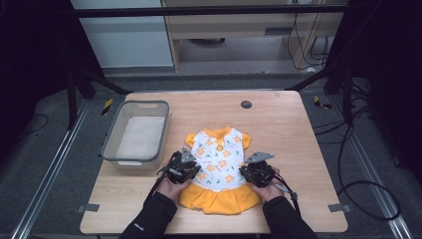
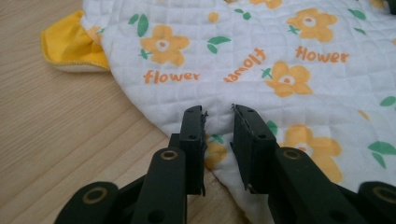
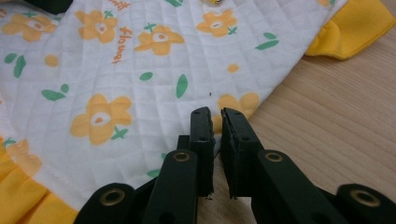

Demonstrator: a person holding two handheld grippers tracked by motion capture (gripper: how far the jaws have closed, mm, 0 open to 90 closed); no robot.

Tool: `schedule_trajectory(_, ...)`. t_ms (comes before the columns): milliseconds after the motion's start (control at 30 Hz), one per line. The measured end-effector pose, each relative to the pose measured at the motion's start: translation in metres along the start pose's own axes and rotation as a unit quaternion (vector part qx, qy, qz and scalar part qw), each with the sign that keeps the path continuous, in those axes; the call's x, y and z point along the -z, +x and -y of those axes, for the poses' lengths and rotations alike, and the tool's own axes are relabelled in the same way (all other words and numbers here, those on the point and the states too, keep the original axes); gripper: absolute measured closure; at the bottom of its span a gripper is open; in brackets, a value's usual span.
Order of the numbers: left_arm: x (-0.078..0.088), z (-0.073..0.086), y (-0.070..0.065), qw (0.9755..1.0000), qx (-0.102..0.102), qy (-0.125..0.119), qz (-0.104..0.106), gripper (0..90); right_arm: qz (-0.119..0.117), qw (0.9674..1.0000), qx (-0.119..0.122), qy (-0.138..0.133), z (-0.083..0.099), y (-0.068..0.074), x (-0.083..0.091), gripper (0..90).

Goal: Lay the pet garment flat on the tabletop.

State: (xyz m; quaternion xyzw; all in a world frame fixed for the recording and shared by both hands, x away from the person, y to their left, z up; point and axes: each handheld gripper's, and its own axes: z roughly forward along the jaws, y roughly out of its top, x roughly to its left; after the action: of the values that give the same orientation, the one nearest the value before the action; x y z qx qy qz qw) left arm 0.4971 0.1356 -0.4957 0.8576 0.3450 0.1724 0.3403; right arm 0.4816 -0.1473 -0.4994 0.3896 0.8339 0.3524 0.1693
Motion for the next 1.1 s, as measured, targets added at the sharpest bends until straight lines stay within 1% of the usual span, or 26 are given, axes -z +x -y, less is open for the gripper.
schedule_trajectory(33,0.000,0.000,0.000,1.0000,-0.002,0.000,0.001,72.9,-0.001,1.0000,-0.002,0.000,0.000,0.000,0.000,82.9)
schedule_trajectory(133,0.000,0.000,0.001,1.0000,0.002,-0.001,0.001,72.1,-0.002,1.0000,-0.003,0.000,0.000,-0.001,0.000,83.3)
schedule_trajectory(200,0.001,0.000,0.001,1.0000,0.003,-0.002,-0.002,70.0,-0.003,1.0000,-0.004,0.000,0.000,0.000,0.000,83.3)
schedule_trajectory(300,0.006,0.000,0.001,0.9999,0.008,-0.013,0.004,65.2,-0.005,0.9999,-0.010,-0.006,0.000,-0.002,0.001,82.2)
schedule_trajectory(333,0.009,-0.001,0.001,0.9998,0.008,-0.017,0.003,63.6,-0.007,0.9999,-0.011,-0.009,-0.001,-0.002,0.003,82.0)
schedule_trajectory(400,0.015,-0.002,0.000,0.9995,0.010,-0.029,0.006,61.4,-0.011,0.9996,-0.019,-0.021,-0.002,-0.003,0.008,81.0)
schedule_trajectory(500,0.028,-0.002,-0.001,0.9989,0.009,-0.046,0.009,58.6,-0.013,0.9986,-0.026,-0.045,-0.005,-0.007,0.020,79.0)
schedule_trajectory(533,0.033,-0.001,-0.001,0.9984,0.014,-0.054,0.013,57.4,-0.012,0.9982,-0.028,-0.052,-0.005,-0.008,0.024,78.2)
schedule_trajectory(600,0.042,0.000,-0.001,0.9974,0.021,-0.065,0.022,53.5,-0.008,0.9976,-0.032,-0.061,-0.005,-0.010,0.032,74.5)
schedule_trajectory(633,0.044,0.001,-0.001,0.9972,0.022,-0.068,0.023,52.5,-0.008,0.9970,-0.039,-0.066,-0.004,-0.012,0.036,72.2)
schedule_trajectory(733,0.054,0.007,-0.001,0.9966,0.026,-0.074,0.025,50.4,0.000,0.9963,-0.042,-0.075,0.001,-0.018,0.046,66.6)
schedule_trajectory(800,0.060,0.013,0.000,0.9965,0.027,-0.075,0.025,48.7,0.006,0.9955,-0.047,-0.082,0.006,-0.022,0.052,59.5)
schedule_trajectory(867,0.066,0.019,0.001,0.9960,0.033,-0.078,0.030,46.8,0.017,0.9946,-0.051,-0.089,0.012,-0.027,0.057,52.2)
schedule_trajectory(900,0.068,0.021,0.001,0.9959,0.034,-0.078,0.031,44.8,0.023,0.9943,-0.055,-0.089,0.016,-0.029,0.059,47.9)
schedule_trajectory(967,0.073,0.027,0.002,0.9957,0.033,-0.080,0.032,42.8,0.035,0.9937,-0.059,-0.088,0.022,-0.033,0.063,42.7)
schedule_trajectory(1100,0.082,0.037,0.005,0.9953,0.040,-0.082,0.031,38.4,0.047,0.9923,-0.073,-0.088,0.033,-0.040,0.068,33.3)
